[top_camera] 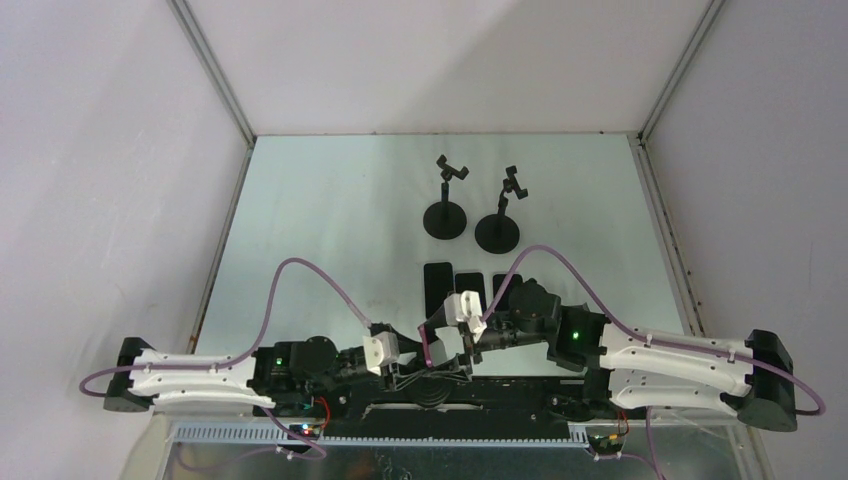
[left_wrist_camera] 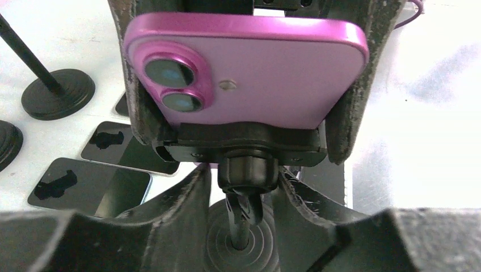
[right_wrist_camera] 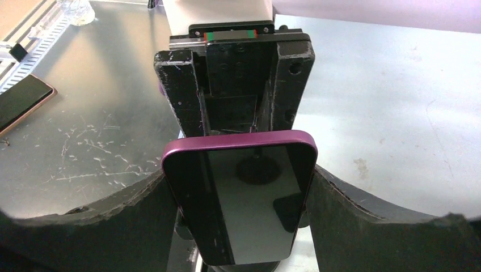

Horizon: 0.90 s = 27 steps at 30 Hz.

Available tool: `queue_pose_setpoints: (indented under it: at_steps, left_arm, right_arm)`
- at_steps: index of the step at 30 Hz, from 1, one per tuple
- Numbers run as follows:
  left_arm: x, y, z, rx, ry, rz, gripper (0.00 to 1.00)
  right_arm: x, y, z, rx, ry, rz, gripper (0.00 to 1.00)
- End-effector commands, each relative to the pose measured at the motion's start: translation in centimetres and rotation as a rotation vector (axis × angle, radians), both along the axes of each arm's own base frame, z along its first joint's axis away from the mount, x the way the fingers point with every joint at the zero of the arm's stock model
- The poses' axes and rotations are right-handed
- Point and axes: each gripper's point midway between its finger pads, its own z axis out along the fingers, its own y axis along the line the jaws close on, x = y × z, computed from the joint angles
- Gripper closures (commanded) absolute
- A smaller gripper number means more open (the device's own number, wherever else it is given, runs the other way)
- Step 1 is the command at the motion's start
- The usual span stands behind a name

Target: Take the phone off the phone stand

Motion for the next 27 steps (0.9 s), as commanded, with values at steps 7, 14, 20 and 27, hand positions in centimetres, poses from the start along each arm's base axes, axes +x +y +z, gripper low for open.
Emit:
queue_pose_setpoints:
  at_steps: [7,14,20,27]
  left_arm:
    - [1.6,0.0,6.2,-0.213,0.011,0.092,0.46]
    - [1.7,-0.2,6.8,-0.227,0.005,0.097,0.57]
    - [1.7,-0.3,6.7,-0.227,0.008,0.096,0.96]
    - [0.9,-0.5,6.4,-0.214,-0.01,0.048,1.0]
  right_arm:
    - [-2.7,-0.1,-1.9,-0.058,0.019,0.127,1.0]
    - [-2.8,-0.2,-2.1,-0.07,0.026,0.13,1.0]
    - [-2.7,-0.5,-2.2,-0.078,0.023,0.118,0.98]
    - [-2.3,-0.8,-2.4,-0.094,0.036,0.09,0.64]
